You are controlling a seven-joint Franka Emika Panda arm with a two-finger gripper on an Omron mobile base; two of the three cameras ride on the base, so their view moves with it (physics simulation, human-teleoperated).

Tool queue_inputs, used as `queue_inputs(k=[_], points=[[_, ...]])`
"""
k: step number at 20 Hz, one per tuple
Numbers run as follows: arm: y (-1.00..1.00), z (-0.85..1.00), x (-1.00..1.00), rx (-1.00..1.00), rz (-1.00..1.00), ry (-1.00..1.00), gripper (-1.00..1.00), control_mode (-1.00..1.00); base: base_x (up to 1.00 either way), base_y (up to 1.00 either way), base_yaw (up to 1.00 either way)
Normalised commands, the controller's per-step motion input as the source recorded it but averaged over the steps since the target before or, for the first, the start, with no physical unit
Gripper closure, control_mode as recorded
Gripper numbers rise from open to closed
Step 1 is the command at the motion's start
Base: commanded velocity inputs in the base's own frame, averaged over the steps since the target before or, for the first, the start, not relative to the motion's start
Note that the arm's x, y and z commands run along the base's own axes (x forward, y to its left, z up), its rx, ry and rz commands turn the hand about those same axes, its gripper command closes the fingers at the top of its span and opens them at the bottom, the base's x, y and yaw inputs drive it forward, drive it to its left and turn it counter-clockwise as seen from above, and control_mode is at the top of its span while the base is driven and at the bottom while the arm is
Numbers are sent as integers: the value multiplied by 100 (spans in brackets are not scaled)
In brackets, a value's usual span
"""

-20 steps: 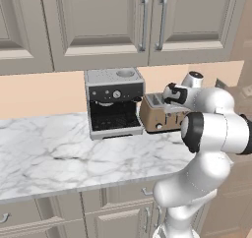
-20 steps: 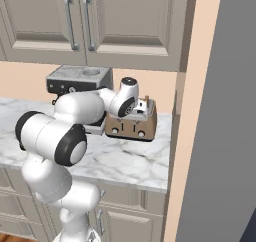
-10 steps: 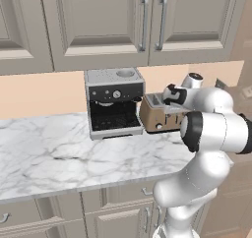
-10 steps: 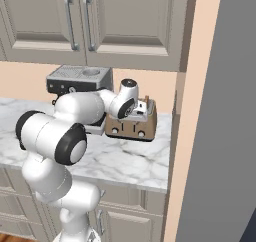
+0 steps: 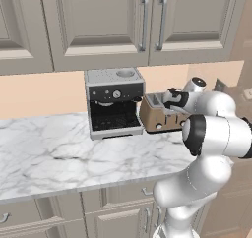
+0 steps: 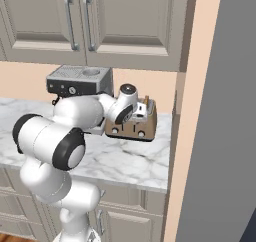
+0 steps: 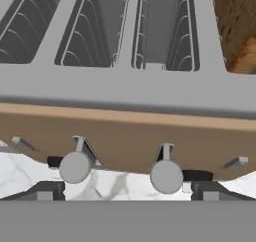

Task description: Start the toaster. Once the lever pops up, take the bread to the plate on the dining counter.

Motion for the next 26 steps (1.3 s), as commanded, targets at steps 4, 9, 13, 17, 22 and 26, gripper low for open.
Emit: queue_inputs(k=[4, 9, 13, 17, 22, 26], points=[[8, 0, 0, 0, 0, 0, -100, -100, 0, 0, 0], [2, 0, 6, 0, 0, 0, -100, -100, 0, 0, 0], [0, 0, 13, 0, 0, 0, -100, -100, 0, 0, 0], [0, -3, 4, 0, 0, 0, -100, -100, 0, 0, 0], [0, -20, 0, 0, 0, 0, -100, -100, 0, 0, 0], [0, -26, 0, 0, 0, 0, -100, -100, 0, 0, 0]])
